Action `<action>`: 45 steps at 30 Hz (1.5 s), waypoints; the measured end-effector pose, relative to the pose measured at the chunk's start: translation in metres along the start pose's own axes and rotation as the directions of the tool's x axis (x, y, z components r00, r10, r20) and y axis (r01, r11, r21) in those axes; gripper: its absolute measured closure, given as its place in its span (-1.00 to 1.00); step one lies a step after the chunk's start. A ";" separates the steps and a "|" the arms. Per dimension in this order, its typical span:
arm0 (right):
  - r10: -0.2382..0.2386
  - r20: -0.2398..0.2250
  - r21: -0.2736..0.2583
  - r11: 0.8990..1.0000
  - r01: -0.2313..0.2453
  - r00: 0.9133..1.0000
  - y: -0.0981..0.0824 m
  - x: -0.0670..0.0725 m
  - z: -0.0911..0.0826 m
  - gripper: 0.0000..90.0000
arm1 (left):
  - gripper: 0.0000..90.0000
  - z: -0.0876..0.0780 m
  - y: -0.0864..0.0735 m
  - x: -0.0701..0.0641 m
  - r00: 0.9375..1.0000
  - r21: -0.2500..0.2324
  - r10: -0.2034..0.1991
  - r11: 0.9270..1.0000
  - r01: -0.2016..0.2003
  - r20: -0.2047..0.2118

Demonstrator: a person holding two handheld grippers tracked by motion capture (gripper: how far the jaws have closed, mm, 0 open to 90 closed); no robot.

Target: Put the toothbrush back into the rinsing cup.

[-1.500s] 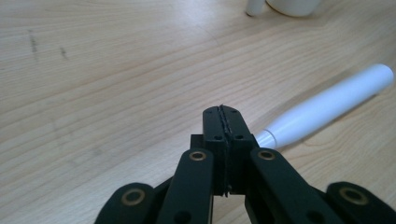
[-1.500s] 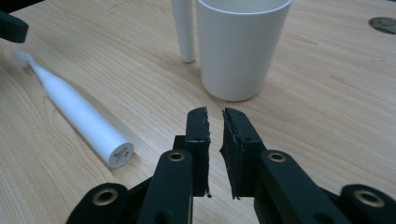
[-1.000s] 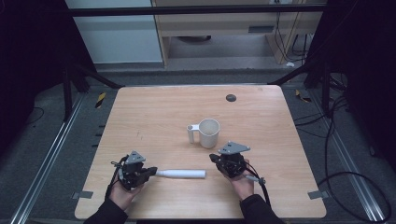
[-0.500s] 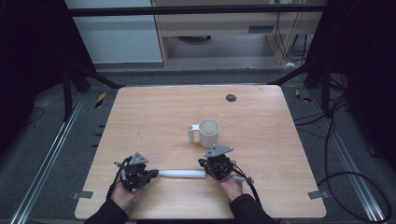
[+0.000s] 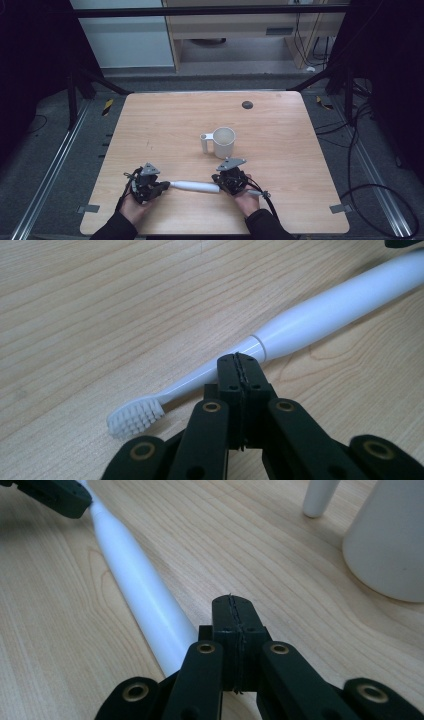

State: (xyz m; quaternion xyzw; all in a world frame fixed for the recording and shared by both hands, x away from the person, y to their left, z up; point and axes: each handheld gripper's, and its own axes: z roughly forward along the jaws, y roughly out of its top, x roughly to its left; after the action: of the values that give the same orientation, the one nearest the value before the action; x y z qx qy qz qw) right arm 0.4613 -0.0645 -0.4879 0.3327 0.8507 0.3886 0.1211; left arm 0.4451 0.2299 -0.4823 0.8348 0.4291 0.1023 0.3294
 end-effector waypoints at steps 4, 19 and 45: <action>-0.009 -0.010 0.004 1.000 0.009 1.000 0.000 0.003 0.000 1.00 | 0.97 0.002 0.001 0.001 1.000 -0.001 -0.004 1.000 0.004 -0.005; -0.018 -0.043 0.016 1.000 0.019 0.999 -0.002 0.012 0.001 1.00 | 0.97 0.004 0.006 0.005 1.000 -0.031 -0.018 0.999 0.017 -0.019; -0.038 -0.093 0.028 0.999 0.040 0.995 -0.002 0.028 0.004 1.00 | 0.97 -0.006 0.009 0.013 0.998 -0.099 -0.057 0.994 0.053 -0.038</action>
State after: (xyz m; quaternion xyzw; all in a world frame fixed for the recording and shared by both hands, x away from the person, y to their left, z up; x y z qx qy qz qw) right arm 0.4414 -0.0450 -0.4907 0.2993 0.8674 0.3886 0.0843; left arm 0.4558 0.2388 -0.4740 0.8032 0.4530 0.1313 0.3638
